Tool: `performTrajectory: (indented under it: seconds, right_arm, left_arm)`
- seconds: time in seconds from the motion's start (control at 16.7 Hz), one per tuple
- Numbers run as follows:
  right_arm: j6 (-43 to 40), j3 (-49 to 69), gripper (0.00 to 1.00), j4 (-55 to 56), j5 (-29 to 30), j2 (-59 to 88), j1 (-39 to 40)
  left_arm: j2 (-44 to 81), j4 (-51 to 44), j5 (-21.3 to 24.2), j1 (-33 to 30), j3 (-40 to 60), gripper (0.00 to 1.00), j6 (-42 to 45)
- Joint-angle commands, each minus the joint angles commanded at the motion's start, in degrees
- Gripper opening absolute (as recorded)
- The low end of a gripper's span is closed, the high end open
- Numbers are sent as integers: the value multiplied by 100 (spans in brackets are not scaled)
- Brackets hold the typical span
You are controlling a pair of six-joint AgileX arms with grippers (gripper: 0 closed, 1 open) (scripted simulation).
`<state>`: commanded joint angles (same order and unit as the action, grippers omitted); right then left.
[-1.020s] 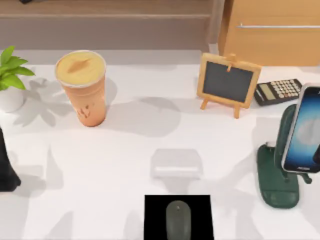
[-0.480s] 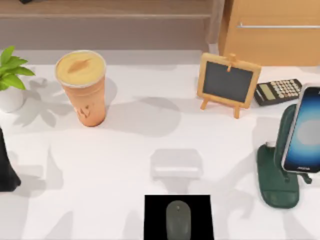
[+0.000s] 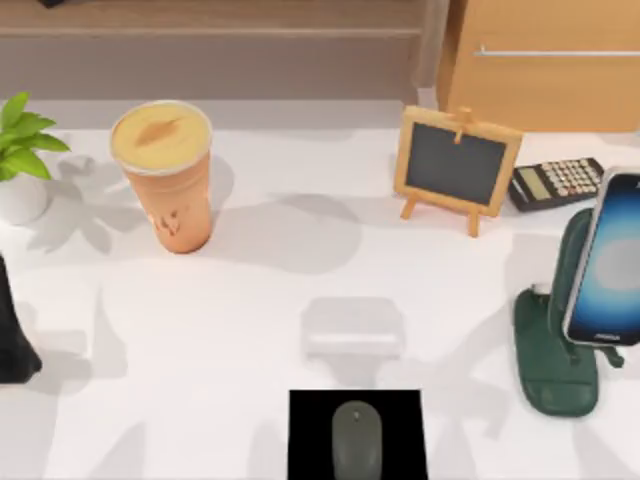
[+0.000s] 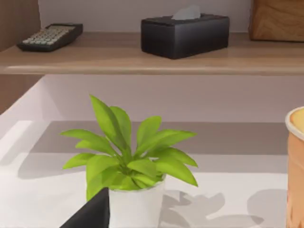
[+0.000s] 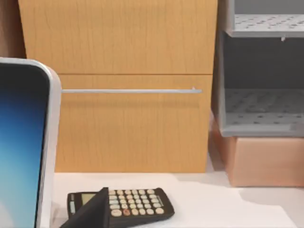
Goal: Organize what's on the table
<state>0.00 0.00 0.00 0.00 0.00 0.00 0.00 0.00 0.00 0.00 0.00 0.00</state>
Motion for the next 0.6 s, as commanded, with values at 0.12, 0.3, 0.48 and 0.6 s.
performTrajectory:
  seconds: [0.12, 0.3, 0.48, 0.6]
  right_arm:
    - [0, 0, 100, 0, 0, 0, 0]
    - [0, 0, 100, 0, 0, 0, 0]
    - [0, 0, 100, 0, 0, 0, 0]
    - [0, 0, 100, 0, 0, 0, 0]
  left_arm:
    - [57, 10, -28, -42, 0, 100, -1]
    - [594, 200, -280, -402, 19, 100, -15]
    - [1669, 779, -700, -964, 105, 100, -41]
    - [2633, 1395, -1019, -1372, 207, 100, -64]
